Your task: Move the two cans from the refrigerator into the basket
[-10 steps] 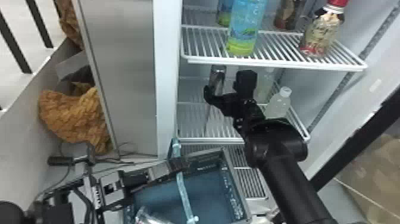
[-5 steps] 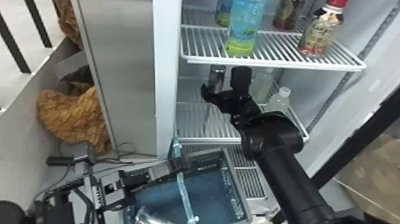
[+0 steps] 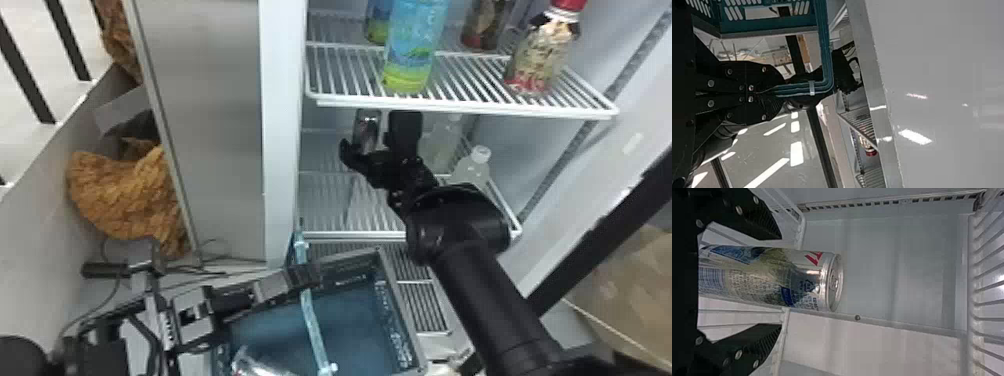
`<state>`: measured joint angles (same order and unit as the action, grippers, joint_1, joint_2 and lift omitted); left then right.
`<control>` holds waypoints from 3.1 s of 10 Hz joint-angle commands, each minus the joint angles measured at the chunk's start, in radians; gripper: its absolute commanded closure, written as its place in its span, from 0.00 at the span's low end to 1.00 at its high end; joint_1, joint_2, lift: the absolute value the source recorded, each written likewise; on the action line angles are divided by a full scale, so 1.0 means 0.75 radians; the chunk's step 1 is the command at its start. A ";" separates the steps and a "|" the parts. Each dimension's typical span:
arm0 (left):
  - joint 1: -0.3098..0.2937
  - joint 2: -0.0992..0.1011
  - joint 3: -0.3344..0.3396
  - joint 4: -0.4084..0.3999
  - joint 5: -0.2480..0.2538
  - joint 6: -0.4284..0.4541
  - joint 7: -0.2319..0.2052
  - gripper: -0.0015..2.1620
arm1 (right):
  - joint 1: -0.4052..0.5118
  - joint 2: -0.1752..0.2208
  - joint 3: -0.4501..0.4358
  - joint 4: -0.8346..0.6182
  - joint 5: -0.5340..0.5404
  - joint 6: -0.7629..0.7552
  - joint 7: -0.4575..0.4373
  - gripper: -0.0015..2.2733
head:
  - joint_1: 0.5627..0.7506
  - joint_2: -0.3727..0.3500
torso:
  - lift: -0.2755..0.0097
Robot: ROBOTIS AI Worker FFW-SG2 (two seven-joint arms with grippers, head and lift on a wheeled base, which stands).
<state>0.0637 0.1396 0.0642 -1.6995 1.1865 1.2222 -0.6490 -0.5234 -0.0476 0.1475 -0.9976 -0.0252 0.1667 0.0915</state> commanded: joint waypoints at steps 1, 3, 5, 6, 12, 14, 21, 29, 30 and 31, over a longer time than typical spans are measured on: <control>0.000 0.000 0.000 0.003 0.003 0.000 0.000 0.56 | -0.029 -0.002 0.019 0.042 -0.004 0.010 0.001 0.37 | 0.70 0.30 | 0.20; 0.000 0.000 0.000 0.003 0.005 -0.003 0.000 0.56 | -0.029 -0.002 0.021 0.039 0.012 0.010 -0.005 0.56 | 0.70 0.31 | 0.20; 0.000 0.000 0.000 0.003 0.005 -0.003 0.000 0.56 | -0.022 -0.004 0.024 0.036 0.012 -0.006 -0.005 0.56 | 0.70 0.31 | 0.20; 0.000 0.000 0.000 0.003 0.005 -0.003 0.000 0.56 | -0.009 -0.006 0.024 0.013 0.026 -0.006 -0.005 0.56 | 0.70 0.31 | 0.20; 0.003 -0.002 -0.003 0.003 0.005 -0.003 -0.002 0.56 | 0.295 -0.041 -0.040 -0.494 0.071 0.157 -0.005 0.56 | 0.70 0.28 | 0.20; 0.003 -0.002 -0.003 0.003 0.003 -0.003 0.000 0.56 | 0.380 -0.059 -0.016 -0.635 0.020 0.210 -0.003 0.56 | 0.70 0.27 | 0.20; 0.007 0.004 -0.008 0.006 -0.008 0.000 -0.002 0.56 | 0.672 -0.170 0.043 -1.145 -0.155 0.426 0.029 0.56 | 0.70 0.32 | 0.20; 0.007 0.020 -0.019 0.016 -0.013 0.007 0.000 0.56 | 1.025 -0.223 -0.098 -1.689 -0.224 0.743 0.148 0.56 | 0.70 0.30 | 0.20; 0.010 0.020 -0.019 0.016 -0.013 0.007 0.000 0.56 | 1.074 -0.225 -0.120 -1.748 -0.232 0.786 0.173 0.56 | 0.70 0.29 | 0.20; 0.010 0.023 -0.019 0.016 -0.013 0.007 0.000 0.56 | 1.123 -0.227 -0.141 -1.813 -0.240 0.835 0.191 0.56 | 0.70 0.28 | 0.20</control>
<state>0.0714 0.1561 0.0499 -1.6876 1.1765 1.2271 -0.6490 0.2982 -0.2166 0.0505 -2.3289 -0.2015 0.7717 0.2347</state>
